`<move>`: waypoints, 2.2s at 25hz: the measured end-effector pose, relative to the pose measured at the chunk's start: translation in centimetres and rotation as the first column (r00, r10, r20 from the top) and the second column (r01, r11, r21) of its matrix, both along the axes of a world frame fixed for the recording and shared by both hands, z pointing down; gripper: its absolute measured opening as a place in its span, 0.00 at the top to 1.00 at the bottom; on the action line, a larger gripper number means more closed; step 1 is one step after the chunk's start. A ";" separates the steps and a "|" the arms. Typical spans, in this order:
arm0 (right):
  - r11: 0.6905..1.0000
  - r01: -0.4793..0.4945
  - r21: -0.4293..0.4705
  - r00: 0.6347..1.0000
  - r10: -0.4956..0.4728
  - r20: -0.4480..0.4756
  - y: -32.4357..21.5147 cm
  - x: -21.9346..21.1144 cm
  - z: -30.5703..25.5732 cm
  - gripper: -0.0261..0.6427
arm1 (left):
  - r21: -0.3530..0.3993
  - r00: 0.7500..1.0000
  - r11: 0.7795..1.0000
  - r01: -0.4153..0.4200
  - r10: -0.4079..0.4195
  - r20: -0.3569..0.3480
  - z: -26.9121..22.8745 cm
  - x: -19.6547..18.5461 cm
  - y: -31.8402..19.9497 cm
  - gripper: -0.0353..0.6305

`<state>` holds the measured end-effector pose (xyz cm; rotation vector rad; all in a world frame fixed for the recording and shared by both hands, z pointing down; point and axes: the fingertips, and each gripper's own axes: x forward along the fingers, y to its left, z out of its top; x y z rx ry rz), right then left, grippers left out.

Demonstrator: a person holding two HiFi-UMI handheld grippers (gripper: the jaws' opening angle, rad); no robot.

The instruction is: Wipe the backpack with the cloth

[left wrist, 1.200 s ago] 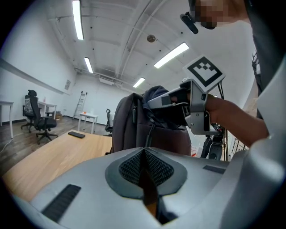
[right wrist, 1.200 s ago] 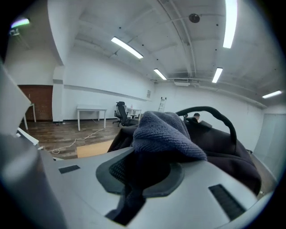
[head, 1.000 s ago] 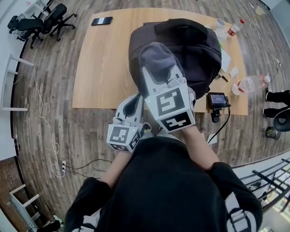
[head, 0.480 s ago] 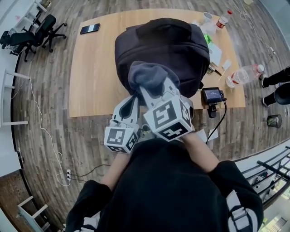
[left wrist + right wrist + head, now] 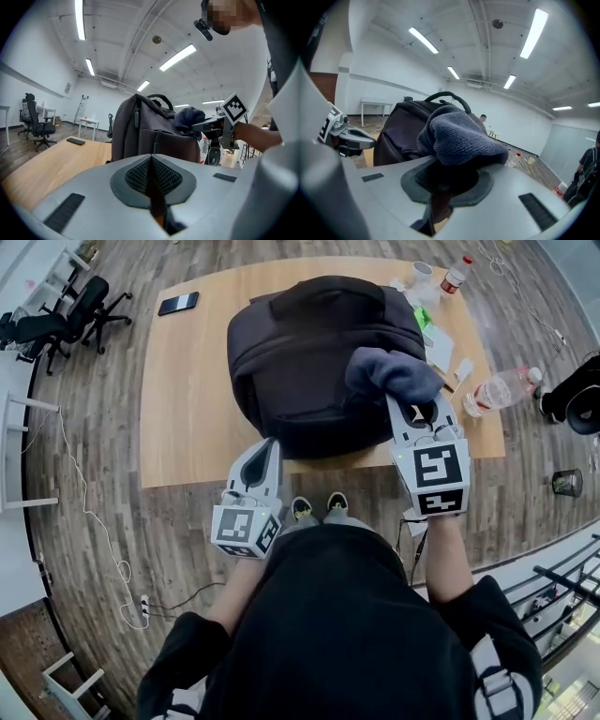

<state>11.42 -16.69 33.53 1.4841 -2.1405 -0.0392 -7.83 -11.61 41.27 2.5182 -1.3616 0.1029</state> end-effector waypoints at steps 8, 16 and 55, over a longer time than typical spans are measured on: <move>0.997 -0.039 0.061 0.999 0.038 0.016 -1.0 1.0 -1.8 0.88 | 0.010 1.000 1.000 0.012 -0.012 -0.004 0.0 0.0 -0.1 0.92; 1.000 0.007 0.004 0.995 -0.007 0.098 -3.0 -2.1 -2.0 0.88 | -0.001 1.000 1.000 0.020 -0.020 -0.012 0.0 0.0 0.0 0.92; 0.994 -0.098 0.047 0.973 0.086 0.212 -1.7 1.8 -5.6 0.88 | 0.013 0.998 0.998 0.062 -0.062 0.015 -0.6 -2.8 -0.3 0.92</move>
